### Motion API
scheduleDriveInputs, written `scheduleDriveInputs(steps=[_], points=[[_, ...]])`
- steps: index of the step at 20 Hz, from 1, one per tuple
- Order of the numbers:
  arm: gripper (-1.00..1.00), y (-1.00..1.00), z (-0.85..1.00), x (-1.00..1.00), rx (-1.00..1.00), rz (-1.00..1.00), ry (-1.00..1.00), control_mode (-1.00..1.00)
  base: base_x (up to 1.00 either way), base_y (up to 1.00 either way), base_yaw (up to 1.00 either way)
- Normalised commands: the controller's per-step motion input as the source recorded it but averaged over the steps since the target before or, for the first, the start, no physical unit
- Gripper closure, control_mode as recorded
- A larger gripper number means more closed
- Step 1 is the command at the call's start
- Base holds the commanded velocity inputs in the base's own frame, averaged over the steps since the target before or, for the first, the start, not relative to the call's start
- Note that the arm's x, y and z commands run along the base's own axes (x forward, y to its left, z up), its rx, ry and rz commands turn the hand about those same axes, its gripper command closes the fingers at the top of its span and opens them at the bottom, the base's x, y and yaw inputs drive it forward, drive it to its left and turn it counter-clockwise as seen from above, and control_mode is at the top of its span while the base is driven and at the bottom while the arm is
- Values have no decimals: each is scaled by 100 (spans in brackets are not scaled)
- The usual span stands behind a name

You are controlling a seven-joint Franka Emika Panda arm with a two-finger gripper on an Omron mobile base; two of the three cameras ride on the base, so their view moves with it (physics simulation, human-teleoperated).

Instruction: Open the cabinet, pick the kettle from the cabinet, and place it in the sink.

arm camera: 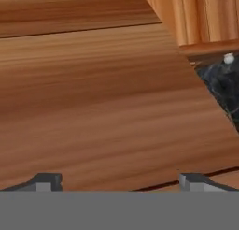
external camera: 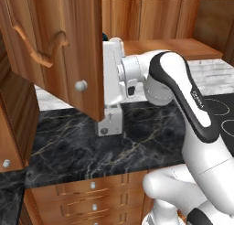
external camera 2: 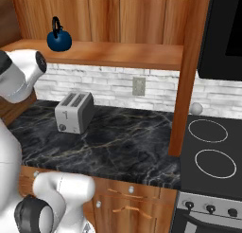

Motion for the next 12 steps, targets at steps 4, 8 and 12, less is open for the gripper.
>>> scheduleDriveInputs(steps=[4,8,12], points=[[-100,52,-6,-5,0,23,3,-100,0,0,0],[-100,69,-18,-9,-1,14,-3,-100,0,0,0],[-100,71,-20,-4,-3,7,-9,-100,0,0,0]])
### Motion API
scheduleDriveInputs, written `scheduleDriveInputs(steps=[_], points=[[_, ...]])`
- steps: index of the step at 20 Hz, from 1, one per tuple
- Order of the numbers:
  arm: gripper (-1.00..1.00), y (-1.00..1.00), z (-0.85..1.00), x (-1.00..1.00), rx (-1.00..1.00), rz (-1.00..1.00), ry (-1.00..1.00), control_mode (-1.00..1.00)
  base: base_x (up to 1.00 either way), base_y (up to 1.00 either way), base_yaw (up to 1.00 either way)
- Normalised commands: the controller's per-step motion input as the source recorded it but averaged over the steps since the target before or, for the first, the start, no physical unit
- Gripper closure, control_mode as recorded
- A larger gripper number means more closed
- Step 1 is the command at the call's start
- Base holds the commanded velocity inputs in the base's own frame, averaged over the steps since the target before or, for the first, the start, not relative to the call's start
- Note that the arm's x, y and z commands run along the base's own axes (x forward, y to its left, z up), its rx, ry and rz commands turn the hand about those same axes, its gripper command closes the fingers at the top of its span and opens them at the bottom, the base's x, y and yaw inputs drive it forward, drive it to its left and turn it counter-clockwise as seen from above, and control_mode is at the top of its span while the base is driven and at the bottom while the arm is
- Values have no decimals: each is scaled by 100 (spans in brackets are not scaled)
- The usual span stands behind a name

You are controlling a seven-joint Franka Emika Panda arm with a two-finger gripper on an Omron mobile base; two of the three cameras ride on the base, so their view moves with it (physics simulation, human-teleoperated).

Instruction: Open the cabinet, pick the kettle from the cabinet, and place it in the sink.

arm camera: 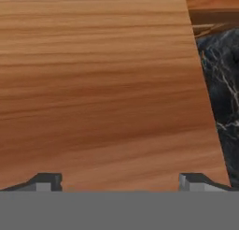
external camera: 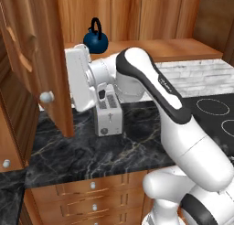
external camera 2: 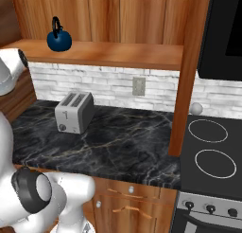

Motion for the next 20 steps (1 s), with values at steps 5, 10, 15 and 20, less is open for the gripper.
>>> scheduleDriveInputs(steps=[5,10,15,20], points=[[-100,67,-19,0,-1,3,-10,-100,0,0,0],[-100,45,-3,4,-3,0,-12,-100,0,0,0],[-100,-3,0,1,-7,0,-16,-100,0,0,0],[-100,-36,1,0,-9,0,-12,-100,0,0,0]])
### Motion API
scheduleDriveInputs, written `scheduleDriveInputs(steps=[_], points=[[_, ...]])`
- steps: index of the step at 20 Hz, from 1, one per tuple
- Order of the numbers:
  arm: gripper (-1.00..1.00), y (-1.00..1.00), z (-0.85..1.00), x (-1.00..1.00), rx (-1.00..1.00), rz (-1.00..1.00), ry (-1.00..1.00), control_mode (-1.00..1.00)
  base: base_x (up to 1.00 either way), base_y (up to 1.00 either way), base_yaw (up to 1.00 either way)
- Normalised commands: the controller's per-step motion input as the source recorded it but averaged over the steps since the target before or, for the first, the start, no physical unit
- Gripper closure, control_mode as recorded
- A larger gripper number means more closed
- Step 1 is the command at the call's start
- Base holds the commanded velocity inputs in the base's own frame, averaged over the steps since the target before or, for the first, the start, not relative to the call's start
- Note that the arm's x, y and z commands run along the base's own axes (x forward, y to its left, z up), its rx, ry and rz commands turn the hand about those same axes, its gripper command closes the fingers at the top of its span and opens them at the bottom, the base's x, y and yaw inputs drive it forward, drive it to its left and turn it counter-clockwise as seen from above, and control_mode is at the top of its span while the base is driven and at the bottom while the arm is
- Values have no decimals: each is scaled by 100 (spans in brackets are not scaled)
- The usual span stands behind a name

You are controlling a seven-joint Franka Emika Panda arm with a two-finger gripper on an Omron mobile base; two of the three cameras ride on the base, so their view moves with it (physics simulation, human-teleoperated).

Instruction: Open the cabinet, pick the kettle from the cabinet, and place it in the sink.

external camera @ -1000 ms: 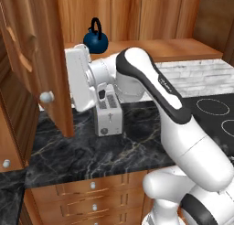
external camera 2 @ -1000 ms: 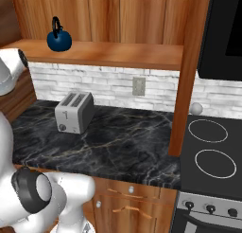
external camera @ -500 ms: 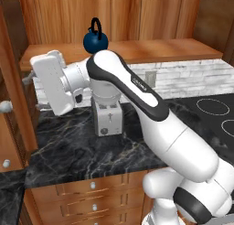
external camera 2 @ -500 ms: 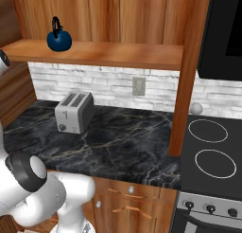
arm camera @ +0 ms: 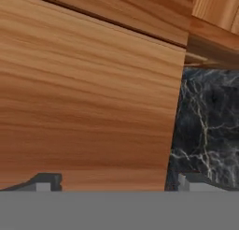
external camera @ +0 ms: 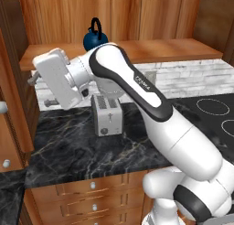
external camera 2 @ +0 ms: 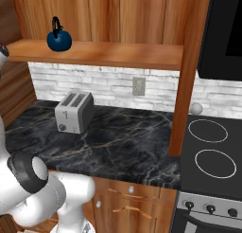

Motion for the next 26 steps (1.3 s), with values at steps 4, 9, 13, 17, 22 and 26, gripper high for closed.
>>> scheduleDriveInputs(steps=[4,9,13,17,22,26], points=[[-100,-45,2,0,-10,-2,-4,-100,0,0,0],[-100,-49,2,0,-13,-4,-17,-100,0,0,0],[-100,-51,0,-1,-13,-7,-30,-100,0,0,0],[-100,-49,0,-1,-13,-9,-39,-100,0,0,0],[-100,-46,0,0,-12,-14,-33,-100,0,0,0],[-100,-39,4,2,-8,-18,-20,-100,0,0,0]])
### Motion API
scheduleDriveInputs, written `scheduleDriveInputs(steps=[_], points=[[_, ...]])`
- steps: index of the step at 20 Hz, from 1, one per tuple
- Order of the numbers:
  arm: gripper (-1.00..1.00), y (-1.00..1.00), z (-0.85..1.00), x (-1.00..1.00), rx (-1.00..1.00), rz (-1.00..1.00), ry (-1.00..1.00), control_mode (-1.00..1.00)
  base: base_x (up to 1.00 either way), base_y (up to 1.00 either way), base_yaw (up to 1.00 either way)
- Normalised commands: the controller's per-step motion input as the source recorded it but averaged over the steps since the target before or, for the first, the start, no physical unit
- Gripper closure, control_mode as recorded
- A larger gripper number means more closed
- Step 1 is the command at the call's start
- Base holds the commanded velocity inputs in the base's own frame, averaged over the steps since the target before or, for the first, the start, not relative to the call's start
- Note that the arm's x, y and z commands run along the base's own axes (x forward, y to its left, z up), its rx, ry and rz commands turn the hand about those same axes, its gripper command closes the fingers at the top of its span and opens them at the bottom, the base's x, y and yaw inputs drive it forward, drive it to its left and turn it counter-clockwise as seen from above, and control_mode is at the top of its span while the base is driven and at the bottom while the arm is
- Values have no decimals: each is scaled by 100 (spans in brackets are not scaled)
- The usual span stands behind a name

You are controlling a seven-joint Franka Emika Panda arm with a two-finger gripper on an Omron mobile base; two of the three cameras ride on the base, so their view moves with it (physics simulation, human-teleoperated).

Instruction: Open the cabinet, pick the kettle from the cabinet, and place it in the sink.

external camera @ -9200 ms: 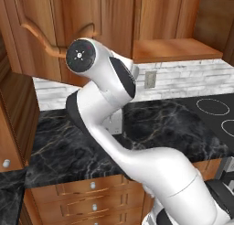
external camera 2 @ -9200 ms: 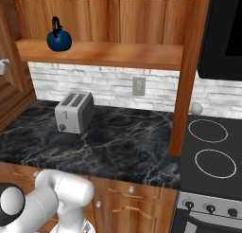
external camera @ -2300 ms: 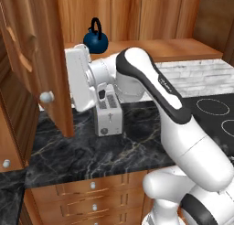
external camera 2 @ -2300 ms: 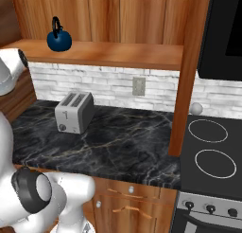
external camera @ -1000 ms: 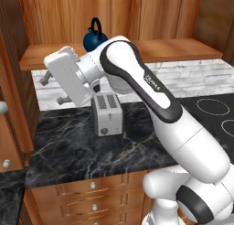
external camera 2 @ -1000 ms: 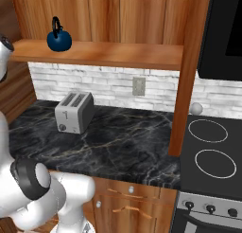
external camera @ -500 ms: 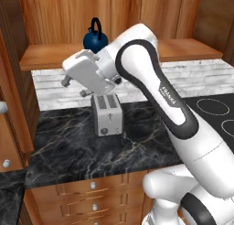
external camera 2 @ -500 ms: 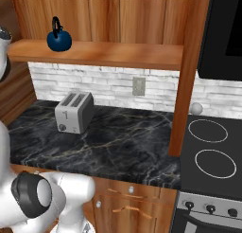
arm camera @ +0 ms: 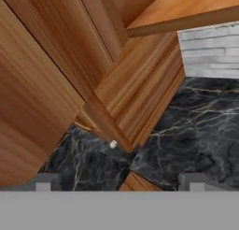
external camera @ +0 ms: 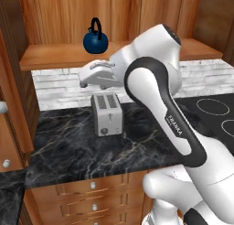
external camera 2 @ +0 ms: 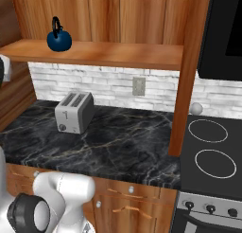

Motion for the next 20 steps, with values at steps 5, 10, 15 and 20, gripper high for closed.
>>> scheduleDriveInputs(steps=[5,10,15,20], points=[[-100,-34,13,10,-4,-18,-7,-100,0,0,0],[-100,-35,13,10,-1,-16,-13,-100,0,0,0],[-100,-33,10,17,-6,-16,-8,-100,0,0,0],[-100,-30,7,20,-10,-9,-21,-100,0,0,0]])
